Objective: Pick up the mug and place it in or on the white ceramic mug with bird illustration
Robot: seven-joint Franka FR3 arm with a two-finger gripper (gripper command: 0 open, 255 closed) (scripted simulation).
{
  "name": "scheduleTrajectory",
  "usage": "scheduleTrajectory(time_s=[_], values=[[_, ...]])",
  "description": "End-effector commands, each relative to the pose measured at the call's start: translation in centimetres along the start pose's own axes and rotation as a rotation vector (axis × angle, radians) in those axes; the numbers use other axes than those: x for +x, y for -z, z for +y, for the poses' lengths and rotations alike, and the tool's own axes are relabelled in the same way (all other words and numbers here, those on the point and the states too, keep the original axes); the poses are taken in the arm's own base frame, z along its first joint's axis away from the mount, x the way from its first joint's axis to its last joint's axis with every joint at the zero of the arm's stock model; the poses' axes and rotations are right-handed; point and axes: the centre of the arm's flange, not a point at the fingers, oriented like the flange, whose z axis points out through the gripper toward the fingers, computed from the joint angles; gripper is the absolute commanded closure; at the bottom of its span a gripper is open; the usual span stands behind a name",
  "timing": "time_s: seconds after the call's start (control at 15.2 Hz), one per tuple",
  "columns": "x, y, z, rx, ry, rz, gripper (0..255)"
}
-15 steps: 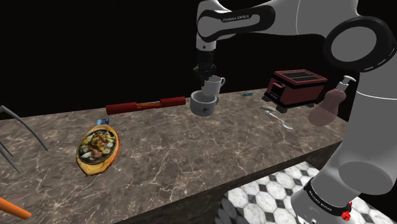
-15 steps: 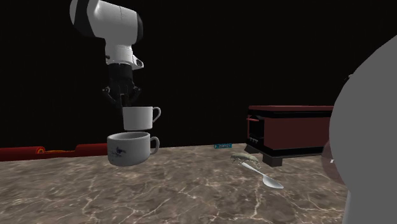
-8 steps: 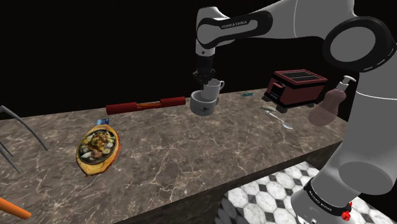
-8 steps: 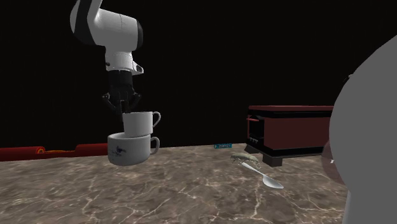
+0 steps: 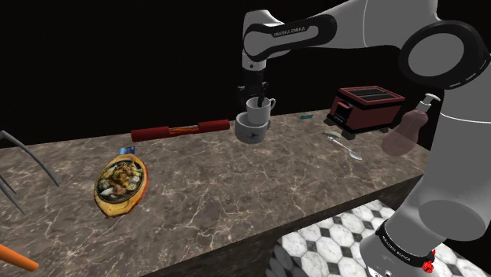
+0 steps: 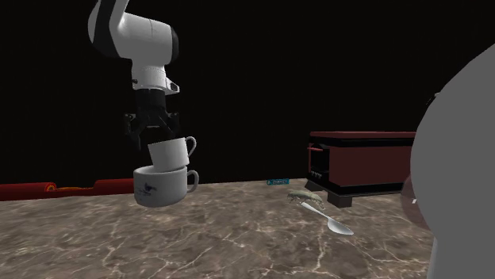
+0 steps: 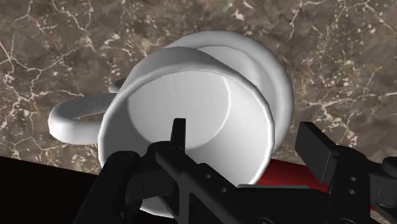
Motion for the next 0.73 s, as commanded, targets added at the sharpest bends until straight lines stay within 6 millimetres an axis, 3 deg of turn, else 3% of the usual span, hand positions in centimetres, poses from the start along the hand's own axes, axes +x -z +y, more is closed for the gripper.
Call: scheduleTrajectory(time_s=[0.0, 0.13, 0.4, 0.66], values=[[0.0, -0.1, 0.0, 0.0, 0.0, -0.001, 0], [0.1, 0.0, 0.0, 0.0, 0.0, -0.001, 0], [0.1, 5.0, 0.0, 0.0, 0.0, -0.001, 0], [0.1, 5.0, 0.0, 0.0, 0.0, -0.001, 0]])
